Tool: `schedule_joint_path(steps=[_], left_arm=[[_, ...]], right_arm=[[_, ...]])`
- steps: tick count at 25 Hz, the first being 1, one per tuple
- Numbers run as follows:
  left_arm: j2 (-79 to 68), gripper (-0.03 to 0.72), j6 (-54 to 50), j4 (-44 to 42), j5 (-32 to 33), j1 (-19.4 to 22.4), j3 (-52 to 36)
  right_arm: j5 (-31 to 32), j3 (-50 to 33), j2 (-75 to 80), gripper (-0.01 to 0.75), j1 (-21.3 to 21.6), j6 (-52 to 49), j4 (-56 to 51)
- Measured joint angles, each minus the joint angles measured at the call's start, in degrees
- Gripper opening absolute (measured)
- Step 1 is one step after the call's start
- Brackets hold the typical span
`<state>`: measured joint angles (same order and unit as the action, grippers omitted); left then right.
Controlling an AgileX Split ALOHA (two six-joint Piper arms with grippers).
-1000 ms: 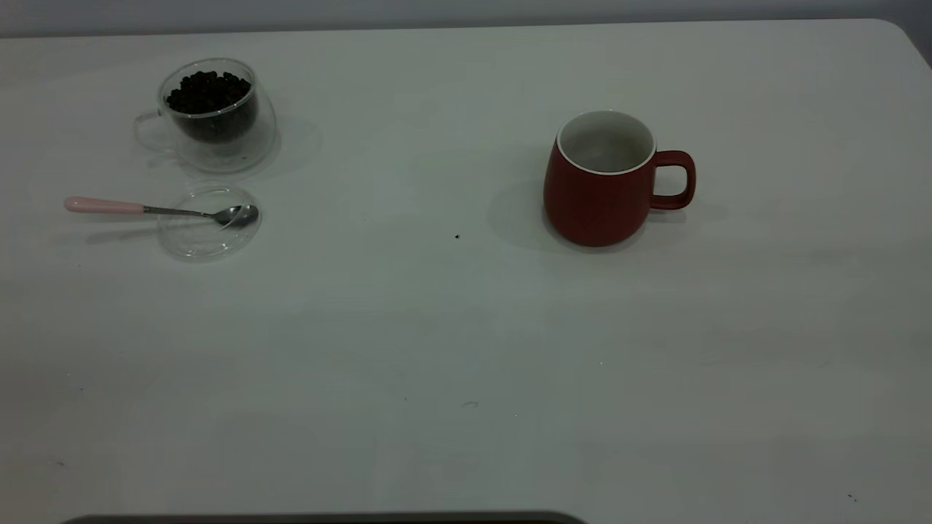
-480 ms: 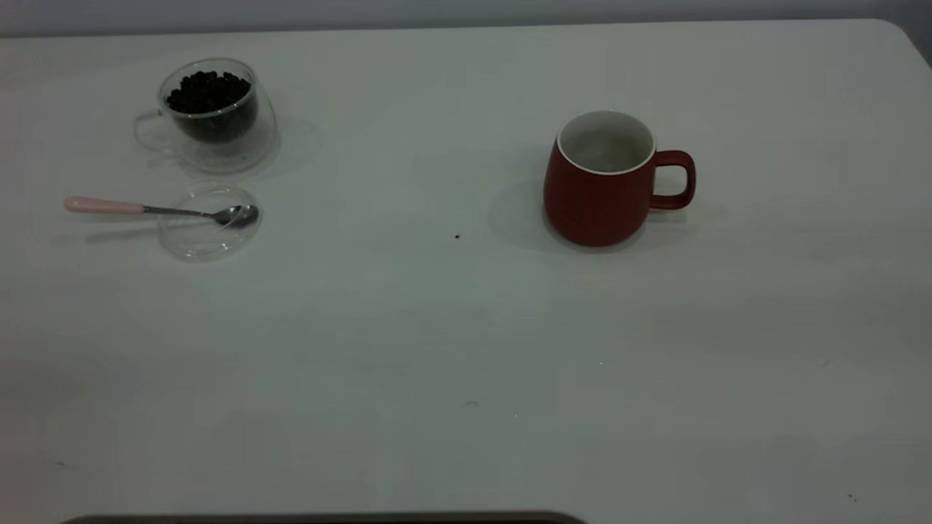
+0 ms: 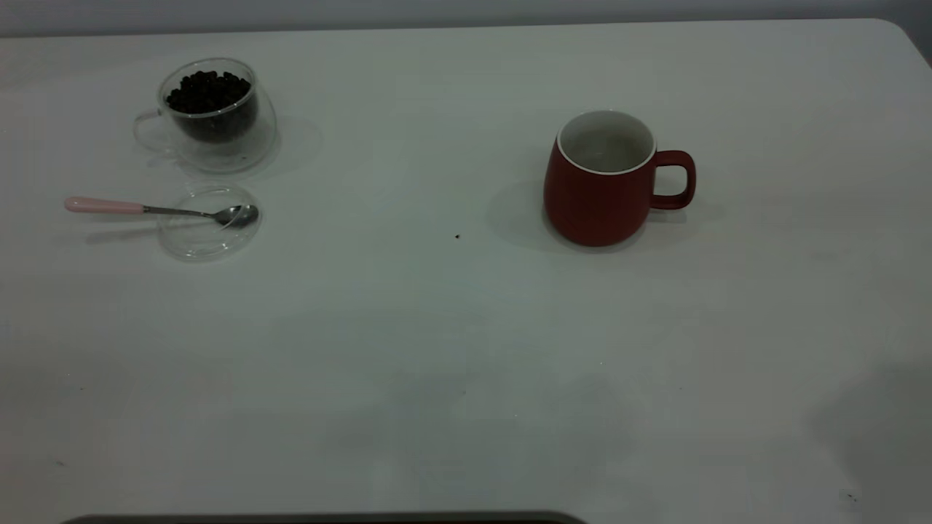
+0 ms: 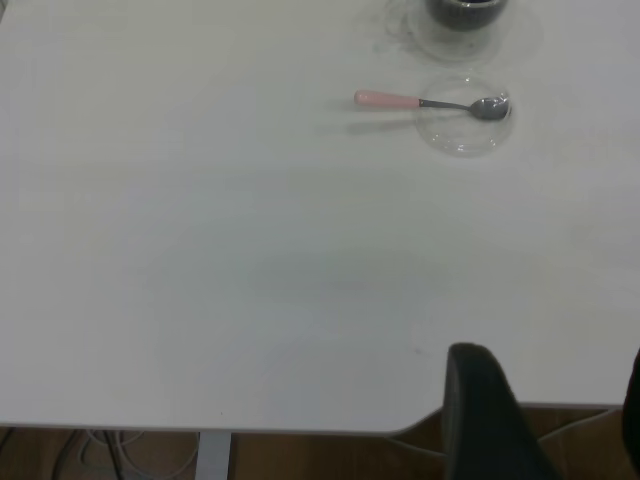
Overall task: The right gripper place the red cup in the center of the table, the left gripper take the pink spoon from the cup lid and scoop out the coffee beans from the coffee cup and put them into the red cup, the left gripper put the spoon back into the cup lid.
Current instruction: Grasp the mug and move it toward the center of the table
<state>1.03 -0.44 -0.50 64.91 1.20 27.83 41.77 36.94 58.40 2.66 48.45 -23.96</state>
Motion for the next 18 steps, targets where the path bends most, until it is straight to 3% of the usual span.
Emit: schedule_joint_path(steps=[7,18], left_arm=[[0.0,0.399,0.0,0.0,0.0,0.0,0.0],[0.0,0.399,0.0,0.0,0.0,0.0,0.0]], right_arm=[[-5.5,4.2,17.6,0.689,0.0,26.3,-13.7],[-14.1,14.8,40.2,0.671,-8.2,32.1,-16.1]])
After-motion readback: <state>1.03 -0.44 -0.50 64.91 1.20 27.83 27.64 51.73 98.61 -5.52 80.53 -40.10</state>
